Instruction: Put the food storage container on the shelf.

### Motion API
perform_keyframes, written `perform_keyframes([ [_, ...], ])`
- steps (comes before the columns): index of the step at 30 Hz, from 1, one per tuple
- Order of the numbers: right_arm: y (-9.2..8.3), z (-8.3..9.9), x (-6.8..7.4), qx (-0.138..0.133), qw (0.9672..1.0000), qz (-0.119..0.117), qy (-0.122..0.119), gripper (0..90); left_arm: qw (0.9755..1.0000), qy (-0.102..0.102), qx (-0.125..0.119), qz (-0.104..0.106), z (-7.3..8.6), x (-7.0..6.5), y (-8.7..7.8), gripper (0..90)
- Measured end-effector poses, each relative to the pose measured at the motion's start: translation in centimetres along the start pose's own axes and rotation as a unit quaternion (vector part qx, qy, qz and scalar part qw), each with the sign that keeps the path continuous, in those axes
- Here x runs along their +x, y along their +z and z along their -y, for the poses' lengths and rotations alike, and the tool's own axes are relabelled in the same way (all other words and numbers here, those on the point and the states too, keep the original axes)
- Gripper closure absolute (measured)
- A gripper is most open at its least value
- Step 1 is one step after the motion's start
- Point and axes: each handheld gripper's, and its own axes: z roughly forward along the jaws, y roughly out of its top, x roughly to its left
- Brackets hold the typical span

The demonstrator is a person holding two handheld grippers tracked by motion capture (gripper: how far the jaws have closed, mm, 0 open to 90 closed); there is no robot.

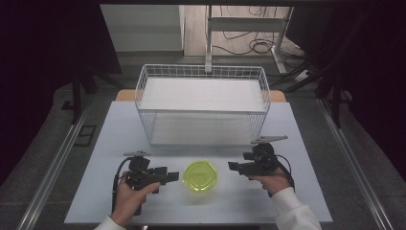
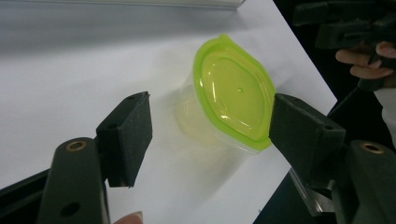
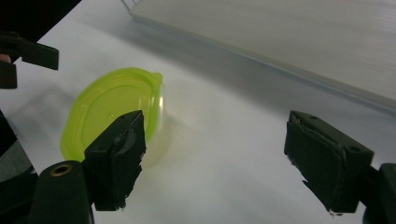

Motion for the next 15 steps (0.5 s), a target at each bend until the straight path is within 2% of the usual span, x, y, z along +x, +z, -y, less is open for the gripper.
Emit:
perform_keyframes([
  [6,1.5,-1.2,0.6,0.012,0.9994,-0.032,-0.007,26.4,1.0,-0.007,0.0,0.006,0.2,-0.1,0.4,30.4],
  [10,2.3,-1.5,0.6,0.019,0.9987,-0.047,-0.007,29.2,0.9997,-0.024,-0.003,0.01,0.7,-0.1,0.8,31.3],
  [13,3.4,-1.6,0.8,0.03,0.9973,-0.065,-0.012,31.7,0.9995,-0.03,-0.002,0.011,1.1,-0.2,1.1,33.3],
  [15,3.9,-1.5,1.0,0.04,0.9965,-0.072,-0.018,33.4,0.9996,-0.026,-0.003,0.008,1.1,-0.3,1.3,34.4],
])
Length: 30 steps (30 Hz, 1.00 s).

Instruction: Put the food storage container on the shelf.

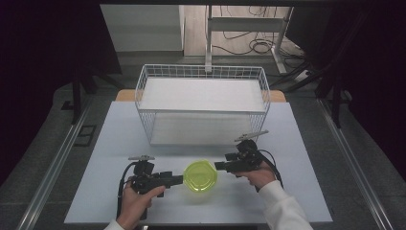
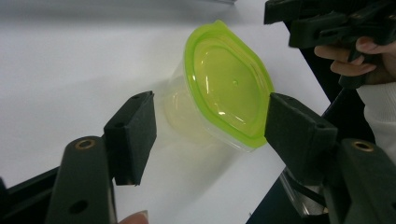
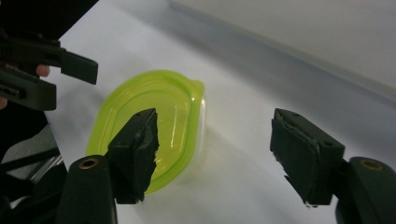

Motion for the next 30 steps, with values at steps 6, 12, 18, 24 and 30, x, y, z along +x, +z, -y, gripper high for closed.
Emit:
perform_keyframes([
  [6,0.9,-0.2,-0.1,0.008,0.9998,-0.017,0.004,37.9,0.9998,-0.016,0.008,0.008,0.6,0.0,0.8,37.8],
  [12,1.7,-0.4,-0.5,0.021,0.999,-0.038,0.01,44.8,0.9986,-0.04,0.019,0.028,1.1,0.5,2.0,42.6],
  [18,2.7,-0.5,-1.1,0.032,0.9978,-0.051,0.028,49.0,0.9976,-0.046,0.033,0.04,1.3,0.6,2.9,49.2],
  [24,3.8,-0.5,-1.3,0.047,0.9951,-0.077,0.042,55.8,0.9956,-0.062,0.028,0.064,1.1,0.9,3.2,60.2],
  [30,4.1,-0.4,-1.6,0.057,0.9926,-0.093,0.053,65.5,0.9938,-0.078,0.025,0.075,1.0,1.2,3.3,66.6],
])
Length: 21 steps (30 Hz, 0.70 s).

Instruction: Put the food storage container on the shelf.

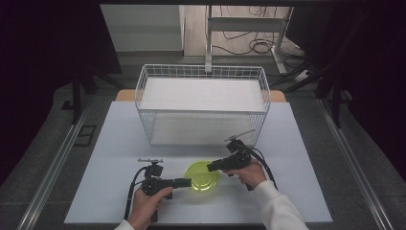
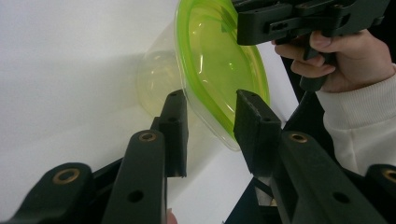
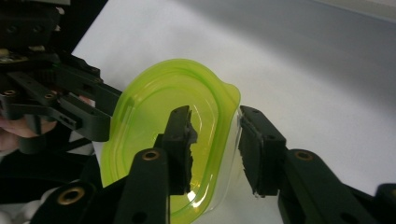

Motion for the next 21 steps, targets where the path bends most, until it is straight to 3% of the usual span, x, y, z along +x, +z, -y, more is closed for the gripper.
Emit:
perform_keyframes([
  [3,-0.2,0.2,-0.6,-0.01,0.9993,-0.029,0.021,72.8,0.9999,-0.009,-0.009,0.001,-0.1,0.2,0.0,68.8],
  [9,-0.2,0.4,-0.8,-0.014,0.9989,-0.034,0.029,77.5,0.9986,-0.04,-0.017,0.029,-0.1,1.1,0.1,70.9],
  [21,-0.2,0.9,-1.7,-0.023,0.9965,-0.058,0.056,78.4,0.9979,-0.046,-0.026,0.036,0.0,1.3,0.2,70.9],
])
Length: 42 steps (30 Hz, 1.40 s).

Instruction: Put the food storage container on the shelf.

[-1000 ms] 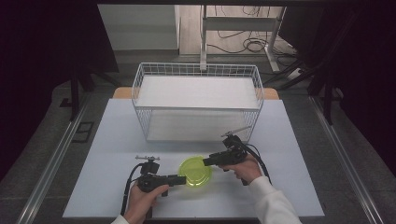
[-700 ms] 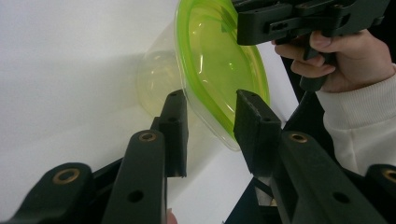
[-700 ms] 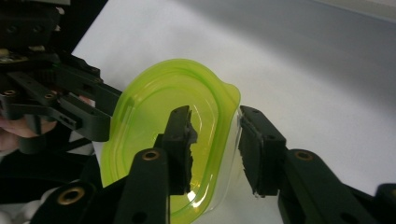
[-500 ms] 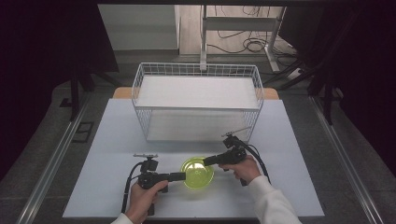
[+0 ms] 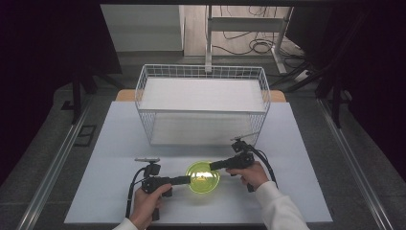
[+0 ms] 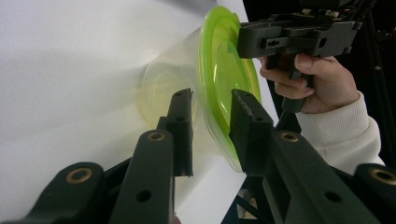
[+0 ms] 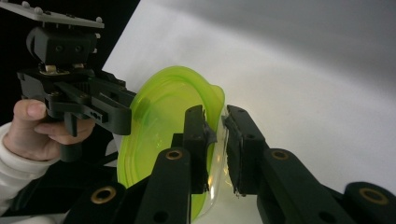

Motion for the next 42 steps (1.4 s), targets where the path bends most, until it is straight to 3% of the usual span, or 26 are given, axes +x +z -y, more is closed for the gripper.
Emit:
perform_keyframes([
  [6,0.0,0.1,-0.1,-0.003,0.9999,-0.006,0.009,79.4,1.0,-0.003,0.0,0.001,0.1,-0.2,-0.1,71.6],
  [13,-0.3,0.2,0.0,-0.004,0.9999,-0.008,0.007,79.9,0.9997,-0.022,0.002,0.012,0.5,-0.2,0.1,72.6],
  [16,-0.6,0.2,0.2,-0.008,0.9999,-0.009,0.004,80.2,0.9998,-0.016,0.001,0.012,0.4,-0.5,0.1,73.1],
  [17,-0.8,0.2,0.2,-0.012,0.9998,-0.012,0.003,80.7,0.9998,-0.016,0.001,0.012,0.4,-0.5,0.1,80.5],
  [18,-0.8,0.1,0.3,-0.013,0.9996,-0.024,0.004,81.0,0.9995,-0.011,0.003,0.028,0.3,-0.8,0.1,81.4],
  [19,-0.9,0.1,0.4,-0.02,0.9992,-0.034,0.005,80.9,0.9998,0.001,0.008,0.021,0.3,-1.1,0.2,80.8],
  [21,-1.1,0.0,0.9,-0.025,0.9993,-0.028,0.0,81.2,0.9994,0.027,0.021,0.006,0.5,-1.7,0.5,80.5],
  [24,-1.9,-0.3,1.4,-0.049,0.9975,-0.051,-0.001,82.6,0.9992,0.027,0.024,0.016,0.5,-2.0,0.7,81.6],
  [28,-2.1,-0.3,1.9,-0.048,0.9979,-0.04,-0.017,82.6,0.9993,0.023,0.023,0.017,0.4,-1.8,0.7,82.9],
  [42,-2.3,-0.4,2.0,-0.052,0.9976,-0.038,-0.024,82.6,0.9994,0.016,0.015,0.027,-0.1,-1.8,0.2,84.0],
])
